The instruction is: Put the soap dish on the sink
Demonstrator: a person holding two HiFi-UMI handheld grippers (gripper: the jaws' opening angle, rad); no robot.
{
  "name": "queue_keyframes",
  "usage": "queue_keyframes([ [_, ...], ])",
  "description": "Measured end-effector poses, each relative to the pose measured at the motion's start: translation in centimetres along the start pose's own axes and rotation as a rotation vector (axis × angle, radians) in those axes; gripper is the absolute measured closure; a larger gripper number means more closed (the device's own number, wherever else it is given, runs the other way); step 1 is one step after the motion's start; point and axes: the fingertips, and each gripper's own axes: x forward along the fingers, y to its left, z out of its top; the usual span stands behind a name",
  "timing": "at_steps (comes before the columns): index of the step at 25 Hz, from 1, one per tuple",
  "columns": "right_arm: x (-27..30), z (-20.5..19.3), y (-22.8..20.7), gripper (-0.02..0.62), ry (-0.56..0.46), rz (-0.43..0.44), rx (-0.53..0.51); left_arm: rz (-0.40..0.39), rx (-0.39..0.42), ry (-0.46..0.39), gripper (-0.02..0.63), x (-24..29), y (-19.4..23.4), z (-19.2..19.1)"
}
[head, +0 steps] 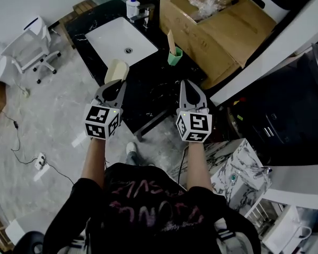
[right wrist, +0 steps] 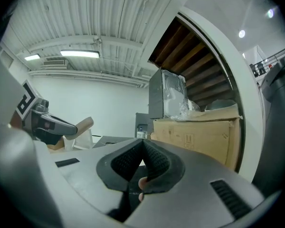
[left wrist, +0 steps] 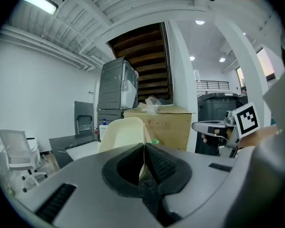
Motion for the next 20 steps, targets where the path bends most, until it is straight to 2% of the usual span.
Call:
queue_keyframes([
  [12, 5.0, 0.6, -0.4, 0.581, 0.007, -0.047, -0.027, -0.059, 0.011, 0.007, 0.581, 4.9, 3.5, 0.7],
  [20, 6.0, 0.8, -0.7, 0.581, 0.004, -0.049, -0.031, -0.098, 0.037, 0.1, 0.581, 7.6, 3.1, -1.6],
])
